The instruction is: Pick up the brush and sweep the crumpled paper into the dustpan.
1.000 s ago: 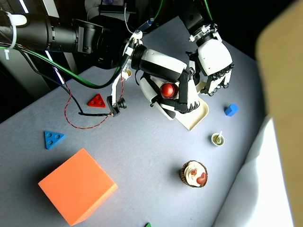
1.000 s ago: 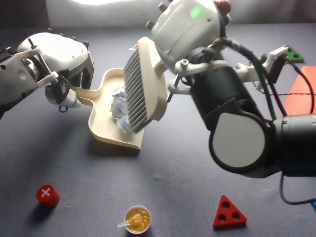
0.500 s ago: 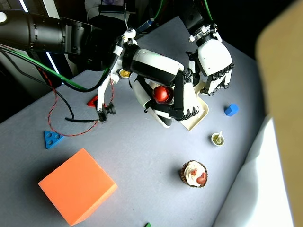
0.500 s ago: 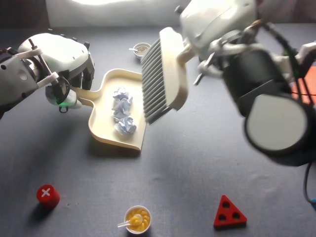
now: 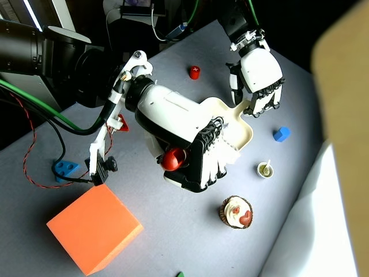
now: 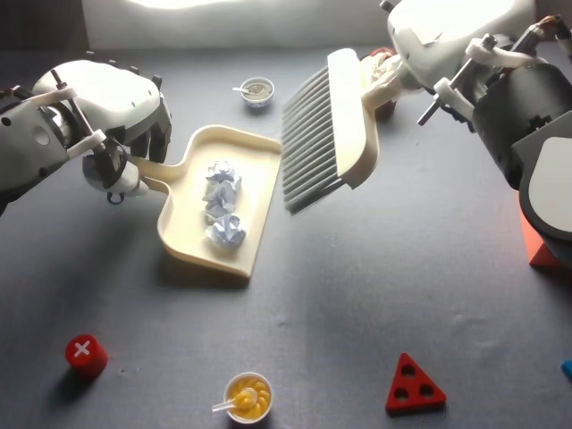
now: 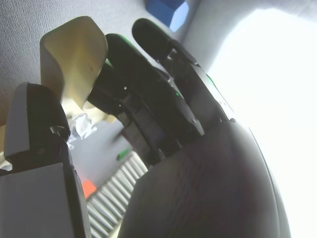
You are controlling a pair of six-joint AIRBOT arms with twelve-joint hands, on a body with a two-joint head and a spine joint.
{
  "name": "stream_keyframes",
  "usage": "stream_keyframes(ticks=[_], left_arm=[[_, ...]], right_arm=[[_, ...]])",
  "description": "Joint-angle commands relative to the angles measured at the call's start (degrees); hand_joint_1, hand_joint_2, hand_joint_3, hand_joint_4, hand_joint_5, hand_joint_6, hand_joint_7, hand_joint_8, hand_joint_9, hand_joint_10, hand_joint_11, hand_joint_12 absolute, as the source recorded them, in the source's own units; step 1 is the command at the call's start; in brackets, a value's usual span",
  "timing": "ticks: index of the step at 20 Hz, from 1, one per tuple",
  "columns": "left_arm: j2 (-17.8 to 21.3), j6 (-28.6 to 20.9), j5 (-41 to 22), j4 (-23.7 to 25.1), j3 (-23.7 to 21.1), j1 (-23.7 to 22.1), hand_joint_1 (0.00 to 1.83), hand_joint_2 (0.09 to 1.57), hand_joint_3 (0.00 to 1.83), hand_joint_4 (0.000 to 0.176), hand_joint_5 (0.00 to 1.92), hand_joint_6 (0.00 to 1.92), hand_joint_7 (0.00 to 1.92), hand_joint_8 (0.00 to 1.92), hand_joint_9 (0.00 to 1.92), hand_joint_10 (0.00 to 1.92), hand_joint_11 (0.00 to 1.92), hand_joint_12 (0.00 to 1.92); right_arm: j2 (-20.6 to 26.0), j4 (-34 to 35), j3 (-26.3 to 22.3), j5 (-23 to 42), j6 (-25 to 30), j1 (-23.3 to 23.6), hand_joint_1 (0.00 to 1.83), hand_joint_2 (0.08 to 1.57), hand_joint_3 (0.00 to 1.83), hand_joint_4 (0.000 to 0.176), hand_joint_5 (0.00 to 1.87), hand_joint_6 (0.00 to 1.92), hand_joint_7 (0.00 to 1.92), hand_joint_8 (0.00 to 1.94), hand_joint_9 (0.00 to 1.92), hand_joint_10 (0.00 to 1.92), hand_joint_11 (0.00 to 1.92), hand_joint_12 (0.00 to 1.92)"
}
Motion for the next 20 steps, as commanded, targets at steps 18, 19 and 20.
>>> stream_keyframes(ticks=[18,19,20], left_arm=[[0.59,0.13,-4.93,1.63,0.03,-0.78,0.93,1.02,0.00,0.000,0.77,0.01,0.78,0.01,0.73,0.00,0.44,0.45],[0.66,0.13,-4.94,1.64,-0.07,-0.77,0.92,1.04,0.01,0.000,0.76,0.00,0.78,0.00,0.73,0.00,0.45,0.46],[0.66,0.14,-4.93,1.64,-0.13,-0.76,0.92,1.04,0.00,0.000,0.77,0.01,0.79,0.01,0.74,0.00,0.45,0.46]], right_arm=[[0.91,-6.31,-2.74,-8.12,10.71,-5.55,1.62,1.21,0.00,0.173,0.84,1.92,0.83,1.94,0.97,1.92,1.12,1.92],[1.08,-6.36,-2.50,-8.05,12.66,-6.67,1.59,1.21,0.00,0.168,0.80,1.92,0.75,1.94,0.89,1.92,1.06,1.92],[1.19,-6.38,-2.27,-7.70,14.00,-7.70,1.56,1.18,0.00,0.156,0.76,1.92,0.67,1.94,0.81,1.92,0.96,1.92]])
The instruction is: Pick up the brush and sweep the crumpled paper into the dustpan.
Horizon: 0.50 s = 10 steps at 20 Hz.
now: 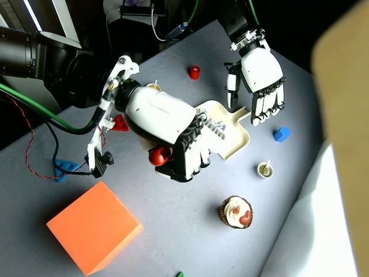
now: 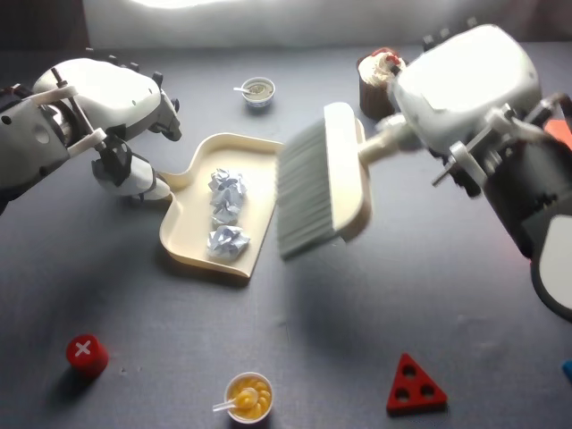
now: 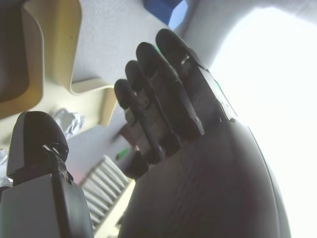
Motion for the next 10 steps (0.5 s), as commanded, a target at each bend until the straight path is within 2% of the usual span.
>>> stream_keyframes(ticks=[1,2,3,4,5,6,7,8,9,10], left_arm=[[0.57,0.18,-4.95,1.47,0.07,-0.54,0.94,1.03,0.00,0.000,0.77,0.01,0.79,0.01,0.75,0.01,0.46,0.46],[0.57,0.18,-4.91,1.47,0.03,-0.54,0.94,1.02,0.00,0.000,0.78,0.01,0.80,0.01,0.76,0.01,0.46,0.47],[0.57,0.18,-4.92,1.46,0.00,-0.54,0.93,1.02,0.00,0.000,0.78,0.01,0.80,0.01,0.76,0.01,0.45,0.46],[0.57,0.17,-4.95,1.44,-0.01,-0.55,0.93,1.02,0.00,0.000,0.78,0.01,0.80,0.01,0.76,0.01,0.45,0.46],[0.57,0.17,-4.95,1.45,0.02,-0.57,0.95,1.01,0.00,0.000,0.79,0.01,0.81,0.01,0.77,0.01,0.47,0.47],[0.57,0.17,-4.98,1.45,0.03,-0.60,0.94,1.02,0.00,0.000,0.78,0.00,0.81,0.01,0.76,0.01,0.46,0.47],[0.58,0.17,-4.99,1.45,0.03,-0.60,0.93,1.02,0.00,0.000,0.78,0.00,0.80,0.00,0.75,0.00,0.44,0.46],[0.59,0.18,-4.95,1.46,0.03,-0.60,0.92,1.03,0.00,0.000,0.78,0.00,0.80,0.00,0.75,0.00,0.44,0.46],[0.62,0.18,-4.90,1.47,0.01,-0.60,0.92,1.03,0.00,0.000,0.78,0.00,0.81,0.00,0.76,0.01,0.45,0.46],[0.63,0.18,-4.87,1.47,0.01,-0.60,0.91,1.03,0.00,0.000,0.77,0.00,0.80,0.00,0.75,0.00,0.44,0.46]], right_arm=[[0.66,-4.95,0.39,-4.26,0.61,0.10,1.55,1.17,0.00,0.157,0.75,1.92,0.67,1.94,0.78,1.92,0.88,1.92],[0.75,-4.89,0.54,-4.22,1.78,-0.62,1.54,1.13,0.00,0.152,0.72,1.92,0.62,1.94,0.68,1.92,0.67,1.92],[0.95,-4.89,0.72,-4.22,3.66,-1.42,1.54,1.10,0.00,0.130,0.67,1.92,0.57,1.94,0.61,1.92,0.59,1.92],[0.98,-4.93,1.03,-4.22,4.50,-2.08,1.56,1.10,0.00,0.088,0.59,1.92,0.46,1.94,0.48,1.92,0.50,1.92],[0.98,-5.19,1.31,-4.22,5.03,-2.61,1.57,1.10,0.00,0.058,0.40,1.92,0.31,1.94,0.33,1.92,0.38,1.92],[0.98,-5.56,1.58,-4.21,5.47,-3.00,1.48,1.25,0.02,0.000,0.34,1.70,0.49,1.70,0.53,1.76,0.37,1.78],[0.98,-5.81,1.88,-4.21,5.73,-3.51,1.46,1.27,0.00,0.000,0.39,1.29,0.55,1.59,0.60,1.68,0.43,1.68],[0.95,-5.95,2.17,-4.21,5.74,-3.94,1.58,1.20,0.00,0.000,0.45,0.93,0.42,1.23,0.64,1.56,0.44,1.61],[0.94,-6.16,2.29,-4.21,5.74,-4.29,1.55,1.10,0.00,0.007,0.46,0.35,0.38,0.57,0.37,1.00,0.41,1.43],[0.94,-6.24,2.30,-4.21,5.74,-4.45,1.47,1.06,0.00,0.070,0.29,0.08,0.34,0.17,0.30,0.48,0.27,1.21]])
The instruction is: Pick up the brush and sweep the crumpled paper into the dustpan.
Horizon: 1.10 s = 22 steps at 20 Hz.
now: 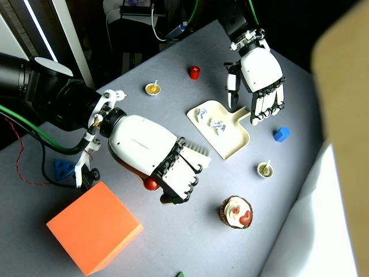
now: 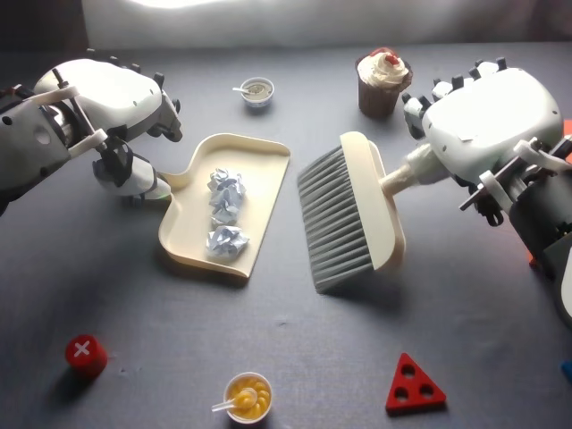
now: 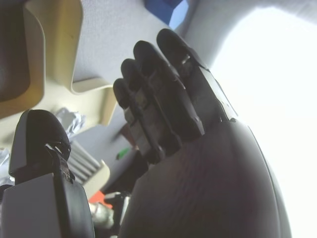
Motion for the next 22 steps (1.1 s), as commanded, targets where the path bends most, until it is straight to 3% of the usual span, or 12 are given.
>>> stream_keyframes(ticks=[1,2,3,4,5,6,18,22], left_arm=[[0.63,0.18,-4.91,1.42,0.01,-0.60,0.91,1.03,0.00,0.000,0.77,0.00,0.80,0.00,0.75,0.00,0.44,0.46],[0.63,0.18,-4.92,1.42,0.01,-0.60,0.91,1.04,0.01,0.000,0.77,0.00,0.80,0.00,0.75,0.00,0.44,0.46],[0.62,0.18,-4.97,1.43,0.00,-0.62,0.91,1.04,0.01,0.000,0.77,0.00,0.80,0.00,0.75,0.00,0.44,0.46],[0.62,0.18,-4.98,1.47,-0.06,-0.62,0.90,1.03,0.00,0.000,0.78,0.00,0.79,0.00,0.74,0.00,0.43,0.46],[0.62,0.18,-4.96,1.48,-0.09,-0.62,0.90,1.04,0.01,0.000,0.77,0.00,0.77,0.00,0.73,0.00,0.44,0.46],[0.62,0.18,-4.96,1.48,-0.13,-0.61,0.91,1.04,0.00,0.000,0.77,0.00,0.77,0.00,0.73,0.00,0.45,0.47],[0.65,0.16,-5.30,1.34,-0.42,-1.06,0.91,1.05,0.00,0.000,0.76,0.00,0.78,0.00,0.73,0.00,0.41,0.45],[0.87,0.16,-5.44,0.92,-1.32,-1.10,0.90,1.05,0.00,0.000,0.76,0.00,0.78,0.00,0.73,0.00,0.43,0.46]], right_arm=[[0.41,-4.87,0.23,-4.70,-0.27,-0.05,1.47,1.06,0.00,0.070,0.29,0.08,0.34,0.17,0.30,0.48,0.27,1.21],[0.41,-5.04,0.12,-4.64,-0.27,-0.30,1.46,1.05,0.00,0.081,0.25,0.02,0.36,0.03,0.35,0.22,0.24,1.14],[0.43,-5.16,-0.04,-4.52,-0.27,-0.39,1.46,1.05,0.00,0.081,0.25,0.02,0.36,0.03,0.35,0.22,0.24,1.14],[0.51,-5.19,-0.20,-4.43,-0.27,-0.58,1.45,1.01,0.00,0.155,0.05,0.00,0.07,0.01,0.13,0.06,0.05,0.59],[0.63,-5.19,-0.34,-4.32,-0.27,-0.72,1.39,0.98,0.00,0.172,0.01,0.00,0.01,0.00,0.03,0.01,0.01,0.14],[0.93,-5.18,-0.70,-4.07,-0.69,-0.84,1.36,0.95,0.00,0.176,0.00,0.00,0.00,0.00,0.00,0.00,0.00,0.00],[4.52,-3.18,-4.69,-2.40,-1.43,-2.39,1.36,0.98,0.00,0.176,0.00,0.00,0.00,0.00,0.00,0.00,0.00,0.00],[6.20,1.90,-5.78,0.04,-1.58,-2.36,1.30,0.94,0.00,0.176,0.00,0.00,0.00,0.00,0.00,0.00,0.00,0.00]])
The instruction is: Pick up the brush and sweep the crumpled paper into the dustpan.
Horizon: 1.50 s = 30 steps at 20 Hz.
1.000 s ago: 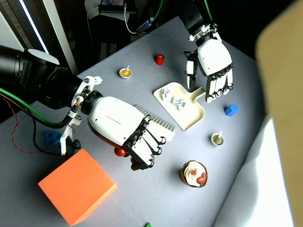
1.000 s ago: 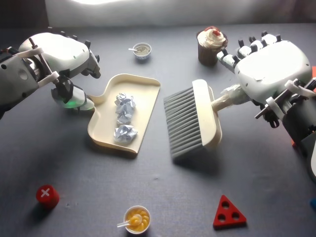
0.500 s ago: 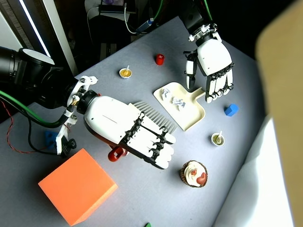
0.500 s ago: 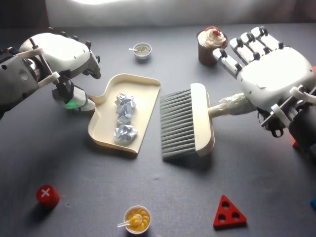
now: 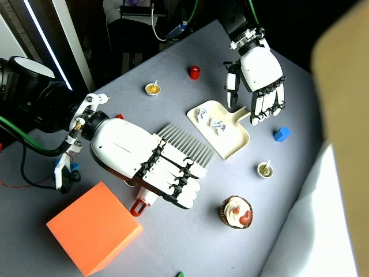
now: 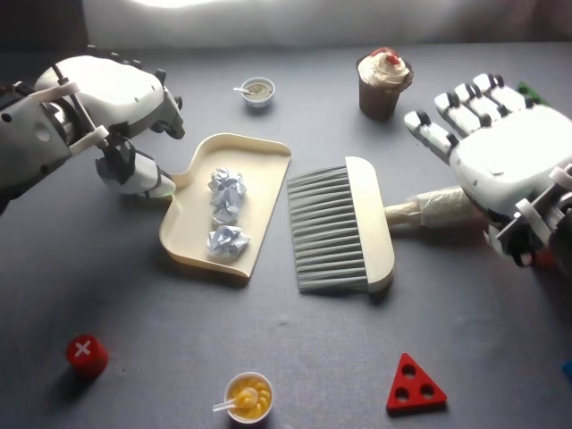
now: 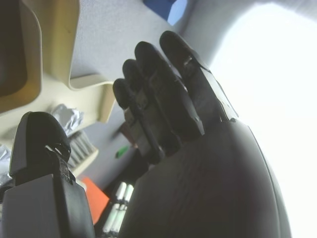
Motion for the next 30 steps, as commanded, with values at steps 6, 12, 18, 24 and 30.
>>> stream_keyframes(ticks=[6,12,18,24,30], left_arm=[[0.52,0.84,-5.45,1.17,-1.28,-0.45,0.89,1.05,0.00,0.000,0.76,0.00,0.78,0.00,0.73,0.00,0.42,0.45],[0.58,0.90,-5.53,1.11,-2.29,-0.97,0.90,1.05,0.00,0.000,0.78,0.01,0.80,0.01,0.75,0.00,0.45,0.46],[1.73,1.69,-4.90,0.96,-2.87,-1.69,0.90,1.04,0.00,0.000,0.77,0.00,0.80,0.00,0.75,0.00,0.41,0.45],[2.51,2.22,-4.80,0.66,-3.09,-1.65,0.91,1.01,0.00,0.000,0.78,0.00,0.79,0.00,0.74,0.00,0.43,0.46],[2.66,2.42,-4.78,0.61,-3.06,-1.59,0.92,1.02,0.00,0.000,0.79,0.00,0.79,0.00,0.74,0.00,0.44,0.45]], right_arm=[[4.65,-9.10,-3.56,-5.02,1.87,-0.23,1.22,0.92,0.00,0.176,0.00,0.00,0.00,0.00,0.00,0.00,0.00,0.00],[11.52,-16.63,-11.99,-10.44,2.90,-2.19,1.33,0.99,0.02,0.176,0.00,0.00,0.00,0.00,0.00,0.00,0.00,0.00],[15.75,-21.67,-16.51,-17.86,-0.14,-6.79,1.29,0.98,0.01,0.174,0.00,0.00,0.00,0.00,0.00,0.00,0.00,0.00],[16.76,-21.06,-17.11,-19.51,0.30,-9.43,1.26,0.98,0.00,0.165,0.00,0.00,0.00,0.00,0.00,0.00,0.00,0.00],[17.83,-24.71,-18.25,-20.24,0.99,-10.53,1.23,0.96,0.00,0.152,0.00,0.00,0.00,0.00,0.00,0.00,0.00,0.00]])
